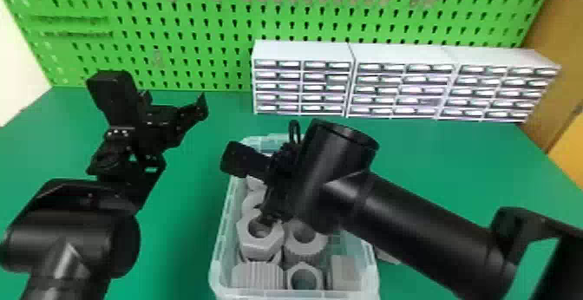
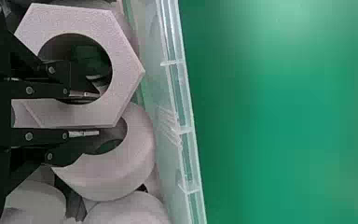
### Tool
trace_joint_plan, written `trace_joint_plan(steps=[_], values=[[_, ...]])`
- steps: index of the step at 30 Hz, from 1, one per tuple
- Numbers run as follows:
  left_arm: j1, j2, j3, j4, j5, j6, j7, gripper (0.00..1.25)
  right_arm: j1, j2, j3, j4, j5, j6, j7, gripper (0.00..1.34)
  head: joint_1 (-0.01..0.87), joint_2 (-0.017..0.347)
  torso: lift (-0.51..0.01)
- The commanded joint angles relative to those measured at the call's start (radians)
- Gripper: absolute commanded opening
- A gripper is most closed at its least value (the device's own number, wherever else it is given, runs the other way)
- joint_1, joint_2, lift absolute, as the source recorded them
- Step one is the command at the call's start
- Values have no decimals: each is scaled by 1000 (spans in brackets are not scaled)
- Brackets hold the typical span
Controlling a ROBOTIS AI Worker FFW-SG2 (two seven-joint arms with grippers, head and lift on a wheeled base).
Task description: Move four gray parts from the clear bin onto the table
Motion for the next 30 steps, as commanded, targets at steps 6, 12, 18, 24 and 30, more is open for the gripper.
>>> trace_joint_plan(steps=[6, 12, 18, 24, 30], values=[[0, 0, 0, 0, 0, 0, 0, 1141, 2, -2, 0, -7, 7, 0, -9, 161, 687, 26, -50], [2, 0, 2, 0, 0, 0, 0, 1141, 4, -5, -11, -21, 24, 1, -10, 163, 687, 26, -50], [5, 0, 3, 0, 2, 0, 0, 1141, 12, -14, -67, -56, 44, 12, -9, 163, 687, 26, -50], [9, 0, 8, 0, 2, 0, 0, 1141, 25, -23, -138, -122, 94, 43, -9, 163, 687, 26, -50], [14, 0, 14, -2, 2, 0, -2, 1141, 55, -31, -218, -188, 131, 69, -7, 163, 687, 26, -50]])
